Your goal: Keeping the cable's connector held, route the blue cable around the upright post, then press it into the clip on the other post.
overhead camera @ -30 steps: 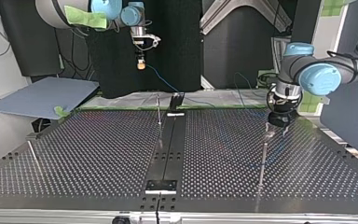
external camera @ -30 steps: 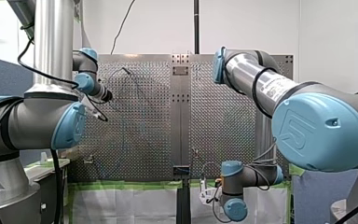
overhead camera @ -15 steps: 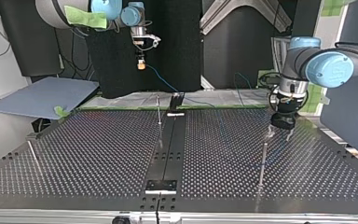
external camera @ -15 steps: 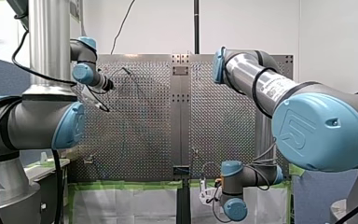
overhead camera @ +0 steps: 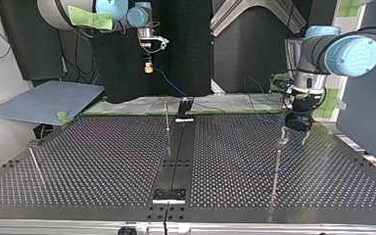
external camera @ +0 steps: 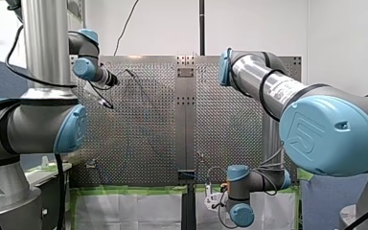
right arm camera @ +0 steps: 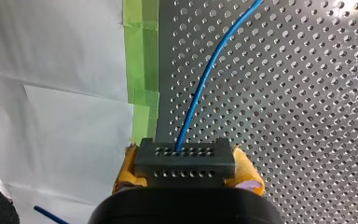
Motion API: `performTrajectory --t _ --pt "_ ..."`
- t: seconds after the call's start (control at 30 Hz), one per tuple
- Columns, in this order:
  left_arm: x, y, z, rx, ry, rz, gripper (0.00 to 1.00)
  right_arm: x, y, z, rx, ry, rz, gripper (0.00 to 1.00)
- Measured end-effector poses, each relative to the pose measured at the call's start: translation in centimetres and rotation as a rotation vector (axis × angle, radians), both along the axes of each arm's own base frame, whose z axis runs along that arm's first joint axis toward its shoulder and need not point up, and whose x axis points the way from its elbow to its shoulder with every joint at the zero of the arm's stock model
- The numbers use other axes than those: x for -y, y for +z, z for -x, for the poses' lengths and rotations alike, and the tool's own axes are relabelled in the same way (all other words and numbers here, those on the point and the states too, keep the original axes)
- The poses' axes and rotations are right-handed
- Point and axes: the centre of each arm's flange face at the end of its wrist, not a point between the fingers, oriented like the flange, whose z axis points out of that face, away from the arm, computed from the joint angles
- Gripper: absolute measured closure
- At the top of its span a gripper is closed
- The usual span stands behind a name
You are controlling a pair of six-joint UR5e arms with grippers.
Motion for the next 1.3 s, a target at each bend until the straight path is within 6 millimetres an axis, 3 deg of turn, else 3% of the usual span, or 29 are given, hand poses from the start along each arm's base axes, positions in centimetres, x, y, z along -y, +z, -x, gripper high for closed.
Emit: performTrajectory --t 0.57,0.8,1.0,1.3 --pt "2.5 5.2 4.1 0.096 -0.089 -0.019 0.0 0.3 0.1 -0.2 0.005 0.003 0.005 1.0" --pt "2.3 8.9 5.6 0.146 -0.067 -0.083 0.0 0.4 0.1 -0.3 0.008 0.007 0.007 1.0" --pt "2.0 10.9 5.3 0.141 -0.028 -0.137 0.0 0.5 0.1 -0.4 0.01 0.008 0.009 1.0" --pt "1.6 11.4 3.3 0.079 0.029 -0.202 0.0 0.6 0.2 -0.5 0.012 0.008 0.011 1.0"
